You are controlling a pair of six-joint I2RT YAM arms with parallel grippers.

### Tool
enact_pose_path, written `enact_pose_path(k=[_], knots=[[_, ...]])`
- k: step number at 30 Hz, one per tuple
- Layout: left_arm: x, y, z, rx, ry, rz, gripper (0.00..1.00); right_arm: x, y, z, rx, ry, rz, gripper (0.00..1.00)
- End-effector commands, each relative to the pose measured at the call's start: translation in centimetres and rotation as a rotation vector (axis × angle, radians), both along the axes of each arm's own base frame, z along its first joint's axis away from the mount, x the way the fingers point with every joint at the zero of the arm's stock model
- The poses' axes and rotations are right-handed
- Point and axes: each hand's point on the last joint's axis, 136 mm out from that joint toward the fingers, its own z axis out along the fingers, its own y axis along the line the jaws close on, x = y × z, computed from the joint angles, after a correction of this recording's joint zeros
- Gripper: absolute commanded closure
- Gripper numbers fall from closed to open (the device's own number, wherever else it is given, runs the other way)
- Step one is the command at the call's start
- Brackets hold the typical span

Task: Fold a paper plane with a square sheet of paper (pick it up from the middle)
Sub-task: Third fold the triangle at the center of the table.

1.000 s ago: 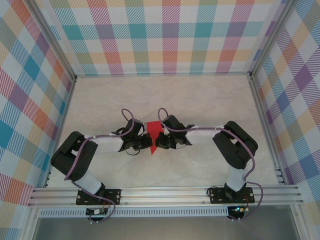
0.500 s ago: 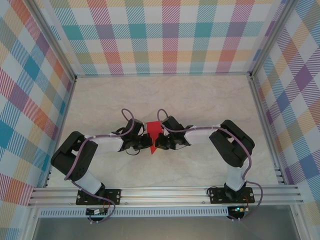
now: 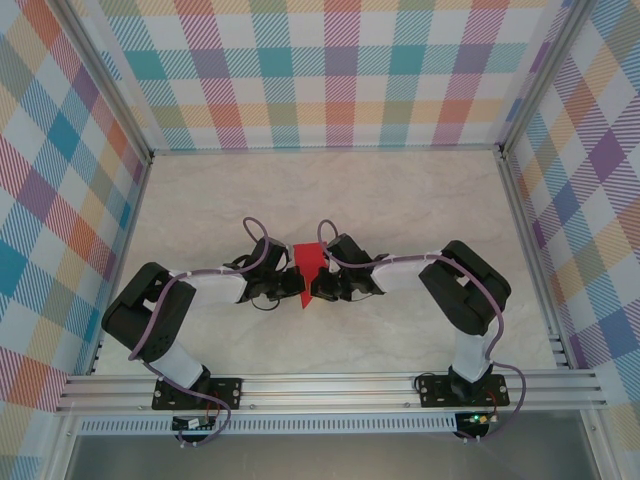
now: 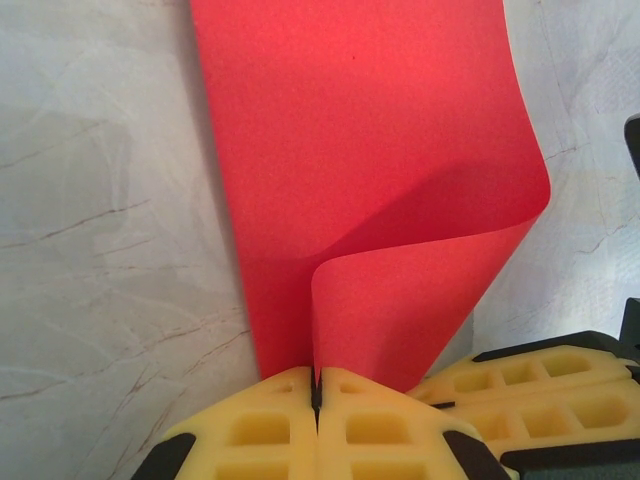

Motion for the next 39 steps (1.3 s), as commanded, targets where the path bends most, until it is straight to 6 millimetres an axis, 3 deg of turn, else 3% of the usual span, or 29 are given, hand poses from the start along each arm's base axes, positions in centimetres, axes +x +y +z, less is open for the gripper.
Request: enact_pose_path(k=[1,3,10,19,27,36,39], knots=[[-0.7,0.6,-1.5,0.059,0.039,0.001,0.98,-1.4,0.3,-0.6,0.012,0.048,0.021,0.97],[-0.8,0.7,-1.6,0.061,0.042,0.002,0.99,-1.3,0.2,-0.8,0.002,0.052,0.014,0.98],[-0.8,0.7,-1.7,0.060,0.044,0.008,0.99,-1.5,1.4,1.7,0.070,-0.011,0.056,0.98],[-0.9,0.7,-1.6,0.053,0.040,0.014,0.99,-2.0,-0.2,-2.0,-0.043,0.047,0.004,0.98],[-0.9,0.8,-1.6,0.051,0.043,0.026,0.99,-2.8,1.2,1.6,0.078,-0.017,0.050,0.98],[-0.9,0.7,-1.7,0.041,0.052,0.036,0.99,-2.9,1.2,-0.4,0.059,0.021,0.022,0.99],[-0.9,0.7,-1.7,0.039,0.053,0.038,0.99,-2.6,1.1,0.1,0.057,0.007,0.008,0.99]])
